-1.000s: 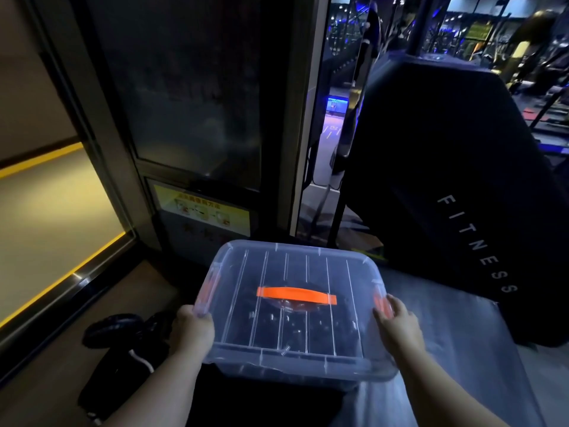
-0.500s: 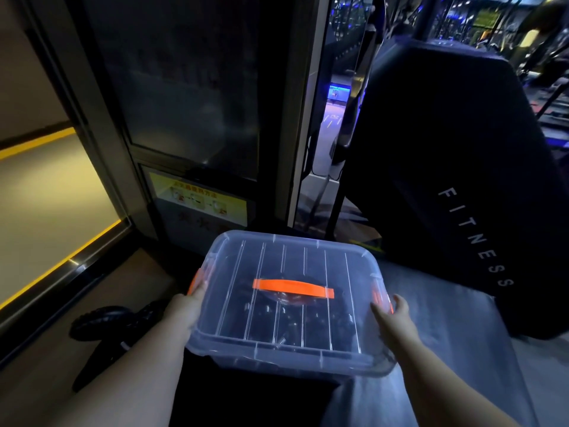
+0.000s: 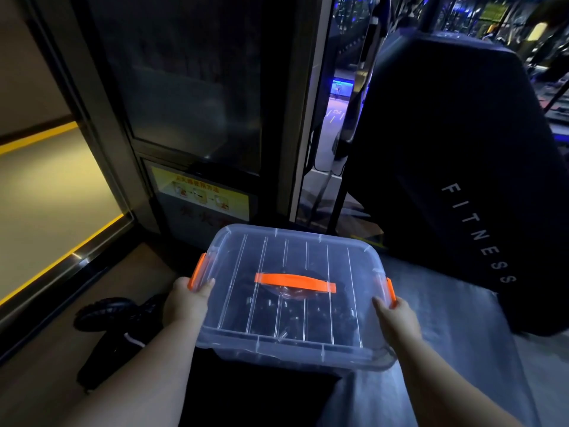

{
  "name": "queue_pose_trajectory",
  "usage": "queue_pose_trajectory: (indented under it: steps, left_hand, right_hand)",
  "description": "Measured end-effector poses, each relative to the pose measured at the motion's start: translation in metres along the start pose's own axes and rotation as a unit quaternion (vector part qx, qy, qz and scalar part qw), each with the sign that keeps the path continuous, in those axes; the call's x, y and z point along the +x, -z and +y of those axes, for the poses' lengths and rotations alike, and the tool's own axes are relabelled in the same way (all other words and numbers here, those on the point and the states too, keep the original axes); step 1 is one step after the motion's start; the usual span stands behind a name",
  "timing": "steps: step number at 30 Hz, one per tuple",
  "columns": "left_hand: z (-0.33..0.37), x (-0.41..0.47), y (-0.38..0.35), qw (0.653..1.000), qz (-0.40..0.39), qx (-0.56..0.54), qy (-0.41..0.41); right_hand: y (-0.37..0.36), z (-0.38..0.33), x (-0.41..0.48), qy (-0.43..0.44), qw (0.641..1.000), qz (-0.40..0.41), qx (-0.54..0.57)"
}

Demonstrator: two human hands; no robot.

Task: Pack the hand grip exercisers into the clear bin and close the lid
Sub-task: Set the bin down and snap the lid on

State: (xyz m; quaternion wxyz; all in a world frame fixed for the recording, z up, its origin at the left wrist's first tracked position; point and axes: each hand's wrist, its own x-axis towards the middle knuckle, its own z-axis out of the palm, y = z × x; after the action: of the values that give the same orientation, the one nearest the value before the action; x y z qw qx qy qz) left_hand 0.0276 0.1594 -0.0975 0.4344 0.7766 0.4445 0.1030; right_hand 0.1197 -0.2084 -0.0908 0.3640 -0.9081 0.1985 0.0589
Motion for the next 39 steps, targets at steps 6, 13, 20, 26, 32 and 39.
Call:
queue_pose_trajectory:
  steps: [6,13,20,26,32,39]
  left_hand:
    - [-0.007,0.003,-0.004,0.999,0.011,-0.008,-0.032]
    - [-0.014,0.010,-0.008,0.999,0.004,-0.022,-0.042]
    - [-0.016,0.013,-0.011,0.999,0.007,-0.026,-0.037]
    - [-0.014,0.012,-0.010,1.000,0.002,-0.011,-0.013]
    - [-0.011,0.016,-0.013,0.999,-0.013,0.033,-0.008]
    - [0.002,0.012,-0.016,0.999,0.002,0.039,-0.009]
  right_hand:
    - [0.000,-0.002,-0.002,0.001,1.000,0.000,-0.002]
    - [0.000,-0.004,-0.004,0.004,1.000,-0.004,-0.015]
    - [0.002,-0.005,-0.011,0.016,0.998,0.029,-0.050]
    - [0.001,-0.004,-0.017,0.031,0.997,0.051,-0.044]
    - [0.001,-0.003,-0.009,0.013,0.999,0.013,-0.050]
    - [0.006,0.006,0.000,0.031,0.999,-0.014,-0.035]
